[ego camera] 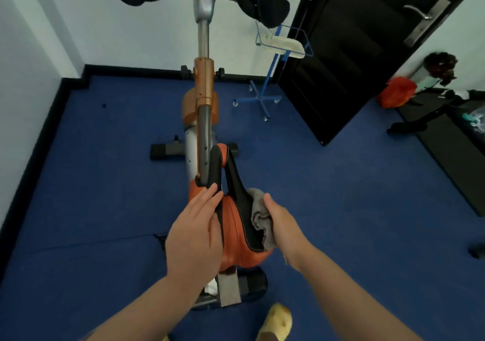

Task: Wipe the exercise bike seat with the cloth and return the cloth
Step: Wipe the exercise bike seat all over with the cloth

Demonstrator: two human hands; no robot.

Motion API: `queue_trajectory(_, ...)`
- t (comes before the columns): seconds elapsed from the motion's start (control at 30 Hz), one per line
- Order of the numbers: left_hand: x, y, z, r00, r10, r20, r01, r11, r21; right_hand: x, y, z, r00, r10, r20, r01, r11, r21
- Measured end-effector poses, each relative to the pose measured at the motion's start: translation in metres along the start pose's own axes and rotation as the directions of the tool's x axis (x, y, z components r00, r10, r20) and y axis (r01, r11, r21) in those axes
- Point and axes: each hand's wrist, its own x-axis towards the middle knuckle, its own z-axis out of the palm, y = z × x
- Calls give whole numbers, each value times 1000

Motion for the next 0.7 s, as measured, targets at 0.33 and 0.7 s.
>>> queue_trajectory(0.33,-10,10,9,936,-197,-292,224,972,63,35,-26,-9,910,14,415,75,977,-199)
queue_trajectory(0.7,-11,56,57,518,-577,-632,674,730,-113,83,-49,18,918,41,394,-16,998,-66)
